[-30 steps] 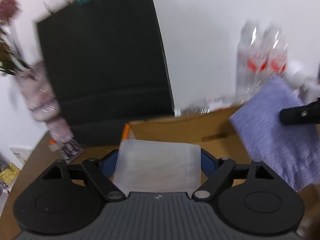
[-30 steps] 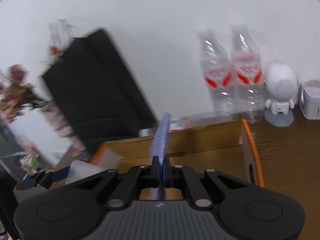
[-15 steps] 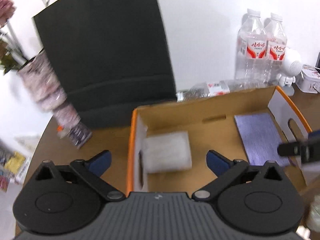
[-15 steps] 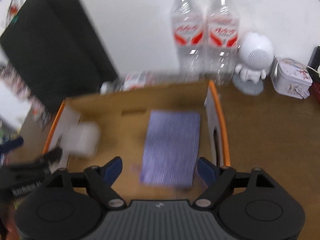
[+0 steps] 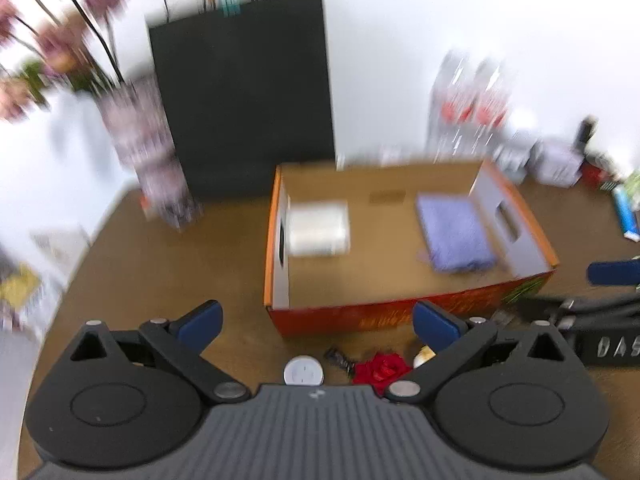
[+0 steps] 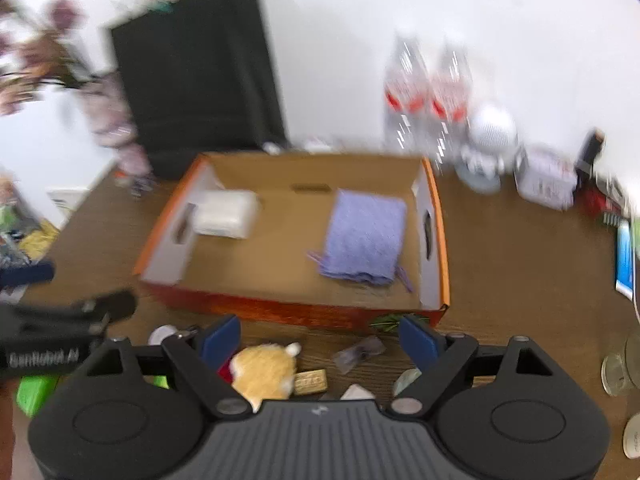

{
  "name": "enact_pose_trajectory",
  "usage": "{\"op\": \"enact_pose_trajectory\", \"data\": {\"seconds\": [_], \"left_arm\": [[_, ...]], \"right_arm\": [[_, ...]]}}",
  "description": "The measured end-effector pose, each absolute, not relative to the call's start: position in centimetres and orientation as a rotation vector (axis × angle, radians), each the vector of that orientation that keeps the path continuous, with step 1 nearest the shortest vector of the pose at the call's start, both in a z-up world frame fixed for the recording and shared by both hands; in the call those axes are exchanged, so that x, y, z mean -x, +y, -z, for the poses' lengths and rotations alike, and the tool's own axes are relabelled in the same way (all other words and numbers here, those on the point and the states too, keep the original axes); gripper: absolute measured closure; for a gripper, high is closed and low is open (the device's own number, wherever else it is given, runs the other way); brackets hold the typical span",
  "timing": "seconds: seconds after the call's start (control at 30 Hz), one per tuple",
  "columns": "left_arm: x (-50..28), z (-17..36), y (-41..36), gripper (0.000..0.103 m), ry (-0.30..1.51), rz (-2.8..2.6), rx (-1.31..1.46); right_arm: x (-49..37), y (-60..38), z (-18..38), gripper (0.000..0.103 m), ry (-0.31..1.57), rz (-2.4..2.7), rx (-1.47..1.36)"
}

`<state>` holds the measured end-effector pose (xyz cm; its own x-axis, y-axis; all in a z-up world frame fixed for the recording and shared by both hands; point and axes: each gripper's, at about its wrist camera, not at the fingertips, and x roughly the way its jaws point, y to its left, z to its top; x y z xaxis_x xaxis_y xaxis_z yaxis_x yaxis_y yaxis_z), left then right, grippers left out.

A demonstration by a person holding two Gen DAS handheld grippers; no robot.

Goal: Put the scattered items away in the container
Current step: 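Withdraw both tools from the box back toward the remaining items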

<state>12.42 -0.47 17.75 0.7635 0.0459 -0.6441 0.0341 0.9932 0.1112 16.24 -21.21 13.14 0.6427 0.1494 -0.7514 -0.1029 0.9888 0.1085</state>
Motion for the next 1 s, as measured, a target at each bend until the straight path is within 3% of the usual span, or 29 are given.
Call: {"op": "enact_pose_trajectory", "data": {"seconds": [0.13,0.33,0.7,1.0], "left_arm": [[-3.3,-14.2,0.1,0.0,0.559,0.059,-0.084],[4.7,-5.6,0.8,0.0,0.544,0.018,-0.034],[5.0,-0.8,-0.2,0.0,0.659,-0.001,-0.168],[3.9,-0.5,0.9,0.0,0.71,0.013,-0.026]], "right_arm": [[-6.7,-21.4,-9.8,0.006,0.636,-0.131,-0.066],[1.9,-20.3,-1.2,0.004,0.624,-0.035,-0.08],[3.8,-20.0,3.0,0.004,0.677,-0.066,-0.077],[3.4,-19.3,3.6,0.0,0.709,-0.051,-0.021]]}}
